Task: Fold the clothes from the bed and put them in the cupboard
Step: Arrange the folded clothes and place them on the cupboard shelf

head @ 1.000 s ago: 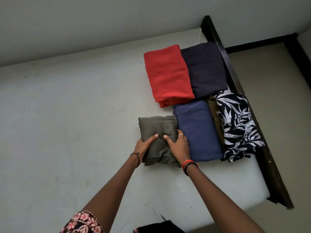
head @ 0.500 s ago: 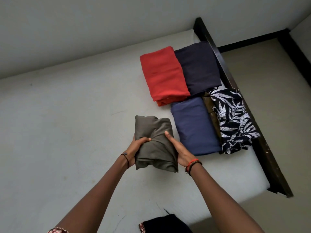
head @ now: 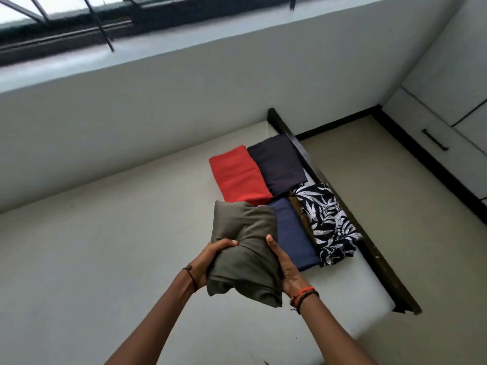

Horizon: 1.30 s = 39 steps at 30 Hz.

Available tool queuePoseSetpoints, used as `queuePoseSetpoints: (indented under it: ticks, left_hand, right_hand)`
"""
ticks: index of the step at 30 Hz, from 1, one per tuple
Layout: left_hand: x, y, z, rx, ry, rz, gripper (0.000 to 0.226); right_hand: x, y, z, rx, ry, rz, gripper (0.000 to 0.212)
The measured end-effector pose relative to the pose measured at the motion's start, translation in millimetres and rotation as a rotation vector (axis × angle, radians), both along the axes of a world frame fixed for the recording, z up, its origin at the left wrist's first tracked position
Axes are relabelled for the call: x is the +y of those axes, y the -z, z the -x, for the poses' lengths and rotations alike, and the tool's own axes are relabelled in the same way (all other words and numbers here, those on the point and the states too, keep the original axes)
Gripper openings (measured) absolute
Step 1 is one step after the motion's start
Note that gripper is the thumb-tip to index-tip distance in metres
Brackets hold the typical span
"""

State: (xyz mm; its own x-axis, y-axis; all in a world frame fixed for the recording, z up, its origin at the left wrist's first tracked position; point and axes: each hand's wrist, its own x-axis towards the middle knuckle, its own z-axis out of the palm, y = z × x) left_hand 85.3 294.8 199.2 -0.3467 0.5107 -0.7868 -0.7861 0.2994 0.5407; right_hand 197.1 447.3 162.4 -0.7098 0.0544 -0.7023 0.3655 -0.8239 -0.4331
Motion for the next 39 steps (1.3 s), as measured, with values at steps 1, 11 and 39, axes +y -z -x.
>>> queuePoseSetpoints:
  ticks: [1,11,39]
  left_hand:
    - [2,-15,2,0.024,0.018,-0.006,0.043]
    - [20,-142,3,0.296,0.059,-0.189,0.079]
    - [264,-244,-219,0.110,0.462,-0.247,0.058]
  right_hand:
    - [1,-16,1,0.020,0.030,-0.038,0.102]
    - [9,-182,-17,0.039,0.205,-0.381,0.039]
    - [181,-291,-282,-0.075,0.615,-0.650,0.057]
